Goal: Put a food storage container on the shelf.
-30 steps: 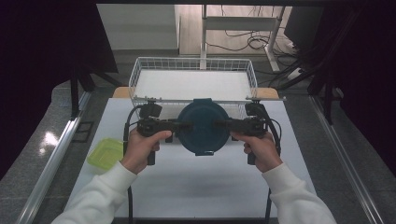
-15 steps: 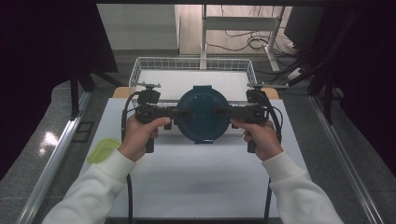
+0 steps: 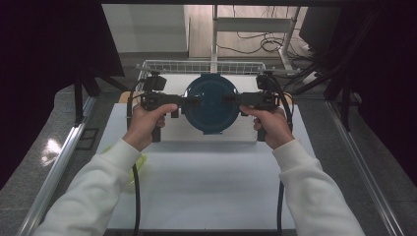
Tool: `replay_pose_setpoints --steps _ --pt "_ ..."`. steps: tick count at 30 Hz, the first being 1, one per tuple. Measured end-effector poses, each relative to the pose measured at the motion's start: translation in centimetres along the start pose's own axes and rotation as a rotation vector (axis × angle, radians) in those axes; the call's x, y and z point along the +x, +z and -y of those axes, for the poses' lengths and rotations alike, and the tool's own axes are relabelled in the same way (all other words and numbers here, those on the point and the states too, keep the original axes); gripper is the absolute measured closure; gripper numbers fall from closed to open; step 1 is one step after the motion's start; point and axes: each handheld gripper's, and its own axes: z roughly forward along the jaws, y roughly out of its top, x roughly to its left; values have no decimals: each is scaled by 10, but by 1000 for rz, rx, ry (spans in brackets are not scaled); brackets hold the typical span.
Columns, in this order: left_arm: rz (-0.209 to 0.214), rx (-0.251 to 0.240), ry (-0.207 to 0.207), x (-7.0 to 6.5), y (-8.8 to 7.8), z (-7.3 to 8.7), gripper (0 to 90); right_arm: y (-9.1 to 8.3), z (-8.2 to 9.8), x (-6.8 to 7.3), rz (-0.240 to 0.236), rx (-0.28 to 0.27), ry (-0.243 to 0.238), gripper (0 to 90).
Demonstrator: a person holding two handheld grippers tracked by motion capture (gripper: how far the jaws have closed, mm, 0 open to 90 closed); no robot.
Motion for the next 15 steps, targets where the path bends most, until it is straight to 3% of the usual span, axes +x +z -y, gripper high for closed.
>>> replay_pose_setpoints --steps 15 --pt "-5 8 24 7 2 -31 379 7 -28 -3 -5 -12 12 302"
